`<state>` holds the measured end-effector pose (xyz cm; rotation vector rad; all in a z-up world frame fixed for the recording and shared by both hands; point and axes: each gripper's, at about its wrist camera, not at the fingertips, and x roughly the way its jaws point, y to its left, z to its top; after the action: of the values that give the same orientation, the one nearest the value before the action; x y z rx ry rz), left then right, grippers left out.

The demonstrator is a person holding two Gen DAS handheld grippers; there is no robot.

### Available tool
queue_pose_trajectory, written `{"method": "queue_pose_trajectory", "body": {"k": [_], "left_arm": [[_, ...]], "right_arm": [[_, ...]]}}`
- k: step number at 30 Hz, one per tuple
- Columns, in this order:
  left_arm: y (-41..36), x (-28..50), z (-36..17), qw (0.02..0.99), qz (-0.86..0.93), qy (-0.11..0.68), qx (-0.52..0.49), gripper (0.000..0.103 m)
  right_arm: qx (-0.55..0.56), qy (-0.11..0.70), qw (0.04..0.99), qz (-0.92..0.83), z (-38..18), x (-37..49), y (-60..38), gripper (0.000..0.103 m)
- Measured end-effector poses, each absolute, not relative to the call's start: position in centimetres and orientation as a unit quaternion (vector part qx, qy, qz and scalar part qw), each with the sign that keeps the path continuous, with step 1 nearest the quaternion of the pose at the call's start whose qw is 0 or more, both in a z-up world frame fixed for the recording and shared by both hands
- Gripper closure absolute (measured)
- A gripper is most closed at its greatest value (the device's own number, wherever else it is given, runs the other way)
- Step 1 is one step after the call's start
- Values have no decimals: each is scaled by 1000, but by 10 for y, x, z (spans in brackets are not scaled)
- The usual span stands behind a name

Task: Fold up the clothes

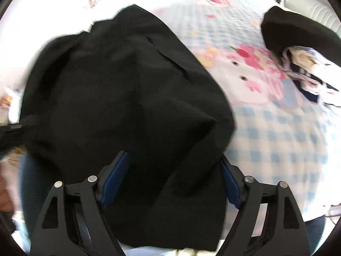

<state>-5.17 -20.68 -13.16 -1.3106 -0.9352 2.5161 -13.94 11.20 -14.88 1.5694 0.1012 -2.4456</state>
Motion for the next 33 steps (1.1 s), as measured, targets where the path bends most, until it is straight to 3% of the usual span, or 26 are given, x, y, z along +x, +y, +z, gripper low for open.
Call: {"method": "queue_pose_trajectory", "body": {"k": [4, 9, 10, 11, 13, 18, 23, 24, 25, 26, 29, 33], "left_arm": [[-221, -41, -134, 64, 836, -316, -444, 98], [-202, -48, -124, 79, 837, -304, -449, 93], [-200, -49, -122, 82, 835, -300, -453, 84], [-200, -51, -120, 82, 839, -293, -452, 64], [-205, -57, -115, 76, 851, -274, -442, 39], [-202, -100, -93, 34, 885, -204, -418, 33], [-174, -153, -115, 34, 869, -152, -470, 31], [-169, -162, -126, 25, 859, -141, -491, 31], [-165, -172, -137, 16, 850, -129, -511, 39], [-164, -175, -146, -3, 843, -116, -525, 67], [-183, -159, -152, -56, 848, -98, -517, 95], [-230, -127, -138, -123, 857, -117, -486, 99]], "right_arm": [[540, -18, 89, -837, -155, -146, 140, 37], [508, 30, 15, -861, -134, -144, 161, 37], [508, 26, 9, -861, -130, -143, 165, 36], [505, 20, 20, -863, -126, -142, 163, 35], [497, 8, 47, -866, -117, -139, 157, 27], [478, -4, 188, -858, -93, -121, 98, 17], [492, 84, 282, -820, -120, -118, 1, 14], [502, 102, 274, -814, -132, -122, -10, 18], [513, 119, 263, -809, -145, -127, -18, 27], [516, 121, 250, -811, -151, -132, -17, 32], [520, 119, 210, -819, -164, -143, -8, 60], [499, 111, 135, -849, -157, -158, 36, 70]]}}
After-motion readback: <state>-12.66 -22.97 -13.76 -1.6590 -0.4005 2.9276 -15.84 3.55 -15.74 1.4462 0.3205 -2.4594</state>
